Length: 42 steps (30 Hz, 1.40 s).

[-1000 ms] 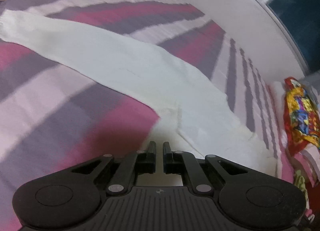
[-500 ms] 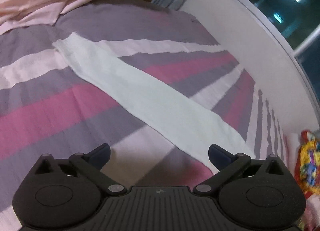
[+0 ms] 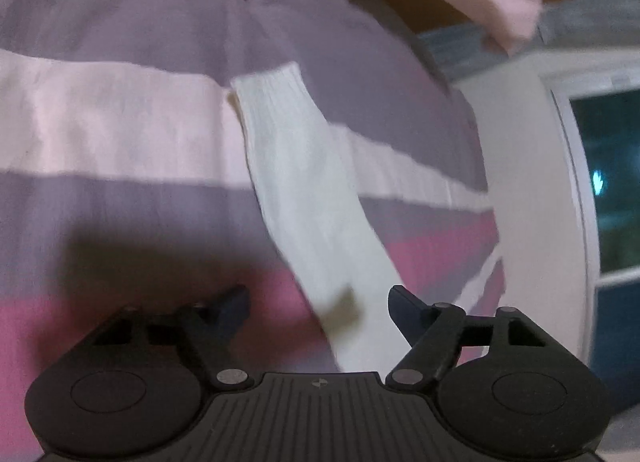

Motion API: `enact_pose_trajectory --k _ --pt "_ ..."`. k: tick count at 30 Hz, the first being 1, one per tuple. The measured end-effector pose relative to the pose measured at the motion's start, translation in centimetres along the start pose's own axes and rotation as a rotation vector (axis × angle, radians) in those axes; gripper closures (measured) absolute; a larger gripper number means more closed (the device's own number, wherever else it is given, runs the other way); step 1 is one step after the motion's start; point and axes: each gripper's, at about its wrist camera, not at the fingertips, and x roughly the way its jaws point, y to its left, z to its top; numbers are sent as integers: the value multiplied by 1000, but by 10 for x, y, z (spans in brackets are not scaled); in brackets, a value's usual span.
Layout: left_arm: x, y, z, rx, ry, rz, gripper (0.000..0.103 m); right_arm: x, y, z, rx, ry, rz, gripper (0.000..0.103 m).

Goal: Fold small clothes

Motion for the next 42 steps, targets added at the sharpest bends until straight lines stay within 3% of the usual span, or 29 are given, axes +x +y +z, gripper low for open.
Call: enact_pose_trajectory --k 1,3,4,5,8,13,16,18,22,26,30,33,35,39,42 --pt "4 2 2 -12 -9 -7 35 2 2 0 -6 2 1 39" --pt "12 6 6 -30 -30 -2 62 6 4 -1 -12 3 -3 39" --pt "19 11 7 -60 -32 6 87 7 5 -1 -9 5 -5 39" --pt "27 16 15 -92 -27 14 98 9 4 -2 -5 6 -6 39" --pt "34 23 13 -139 -33 -5 98 11 3 -3 -8 6 -23 39" --pt "29 -7 2 -7 -106 17 100 10 -7 -1 -4 -7 -65 39" --pt "15 -48 -7 170 -154 -31 100 4 -17 0 14 -30 -97 39" --pt "6 -87 -25 350 -170 -81 100 2 -26 -1 30 -33 -126 39" --pt "-3 -163 -87 650 -117 -206 100 17 -47 -7 60 80 -151 40" --pt "3 -207 -176 856 20 -307 100 -1 -70 -11 149 54 -132 43" --pt "20 -222 -274 983 193 -334 100 -31 -98 -13 185 7 -161 42" --pt "28 -222 -350 1177 293 -287 100 -54 -128 -16 221 -17 -207 42" --pt "29 -223 -386 1288 308 -221 100 -65 -145 -19 237 -21 -230 42" --pt "6 -219 -405 1320 281 -198 100 -84 -176 -28 284 -35 -243 41" --pt "-15 -218 -420 1487 160 -188 99 -88 -187 -32 303 -45 -236 40"
